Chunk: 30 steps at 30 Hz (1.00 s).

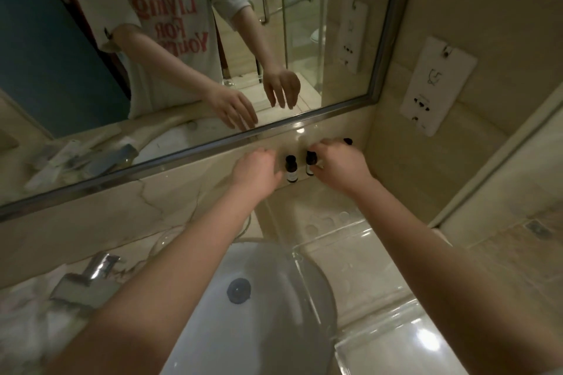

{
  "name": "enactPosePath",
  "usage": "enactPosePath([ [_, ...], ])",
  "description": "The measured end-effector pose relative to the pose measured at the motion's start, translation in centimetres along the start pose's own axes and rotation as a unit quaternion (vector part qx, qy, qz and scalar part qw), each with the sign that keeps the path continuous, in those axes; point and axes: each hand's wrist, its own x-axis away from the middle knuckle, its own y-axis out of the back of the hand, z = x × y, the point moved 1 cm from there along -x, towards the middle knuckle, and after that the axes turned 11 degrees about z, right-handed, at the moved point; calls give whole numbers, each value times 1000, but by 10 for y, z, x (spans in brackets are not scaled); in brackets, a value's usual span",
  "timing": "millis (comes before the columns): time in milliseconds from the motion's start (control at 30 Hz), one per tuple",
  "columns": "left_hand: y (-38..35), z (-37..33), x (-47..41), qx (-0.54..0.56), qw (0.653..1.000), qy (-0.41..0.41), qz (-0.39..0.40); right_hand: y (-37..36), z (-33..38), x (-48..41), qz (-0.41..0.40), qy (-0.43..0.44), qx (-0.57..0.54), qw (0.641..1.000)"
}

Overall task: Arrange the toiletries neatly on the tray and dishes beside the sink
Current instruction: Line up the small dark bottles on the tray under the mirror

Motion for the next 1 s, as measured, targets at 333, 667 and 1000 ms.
enactPosePath([
  [333, -8, 33, 102, 19, 999, 37, 1, -5, 67, 80, 35, -32, 37, 998],
  [667, -31, 105, 197, 72, 995, 74, -5, -28, 171, 124, 94, 0, 31, 995],
  [1000, -86, 225, 326, 106, 977, 183, 16, -79, 321, 148, 143, 123, 0, 982],
])
